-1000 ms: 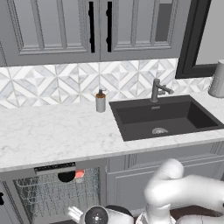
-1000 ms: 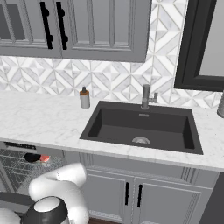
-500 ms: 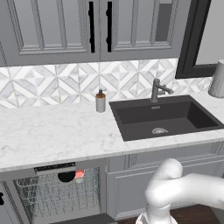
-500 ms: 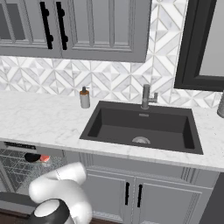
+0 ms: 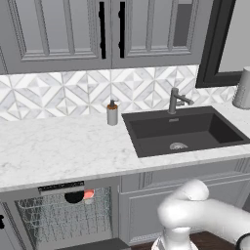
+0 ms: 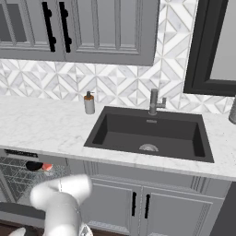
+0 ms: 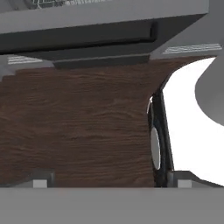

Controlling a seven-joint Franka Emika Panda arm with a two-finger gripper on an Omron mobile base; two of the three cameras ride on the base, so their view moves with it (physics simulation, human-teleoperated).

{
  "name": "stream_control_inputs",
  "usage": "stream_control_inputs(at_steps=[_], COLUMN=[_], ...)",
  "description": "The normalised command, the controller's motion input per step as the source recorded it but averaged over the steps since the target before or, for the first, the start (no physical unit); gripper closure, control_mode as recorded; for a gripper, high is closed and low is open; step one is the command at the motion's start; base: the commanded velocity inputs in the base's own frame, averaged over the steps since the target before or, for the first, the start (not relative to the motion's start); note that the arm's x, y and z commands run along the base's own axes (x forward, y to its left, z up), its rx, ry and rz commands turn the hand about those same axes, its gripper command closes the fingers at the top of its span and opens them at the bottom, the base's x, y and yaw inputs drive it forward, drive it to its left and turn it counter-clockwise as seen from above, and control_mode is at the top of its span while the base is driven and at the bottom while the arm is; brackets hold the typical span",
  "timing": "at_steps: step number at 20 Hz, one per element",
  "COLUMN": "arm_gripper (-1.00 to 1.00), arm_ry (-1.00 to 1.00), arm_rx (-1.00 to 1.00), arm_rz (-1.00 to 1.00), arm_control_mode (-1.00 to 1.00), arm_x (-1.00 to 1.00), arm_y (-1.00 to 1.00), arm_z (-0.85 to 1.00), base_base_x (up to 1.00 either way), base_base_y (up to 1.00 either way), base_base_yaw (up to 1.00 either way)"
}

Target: Pick up the cup and bowl from the counter, place them in the dishwasher, and close the dishwasher door.

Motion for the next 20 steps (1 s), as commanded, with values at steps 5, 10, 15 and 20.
stream_control_inputs(at_steps=[5,10,15,20], arm_gripper=[-1.00,-1.00,-1.00,-1.00], arm_ry=[-0.68,-0.42,-0.41,-0.37], arm_rx=[-0.32,-0.07,0.01,0.04], arm_rz=[0.05,0.00,0.00,0.01], arm_control_mode=[-1.00,-1.00,-1.00,-1.00], arm_x=[-0.41,-0.06,0.14,0.60], arm_y=[0.16,0.00,-0.01,0.00], arm_z=[-0.85,-0.72,-0.66,-0.59], base_base_x=[0.00,0.00,0.00,0.00], base_base_y=[0.00,0.00,0.00,0.00], base_base_yaw=[0.00,0.00,0.00,0.00])
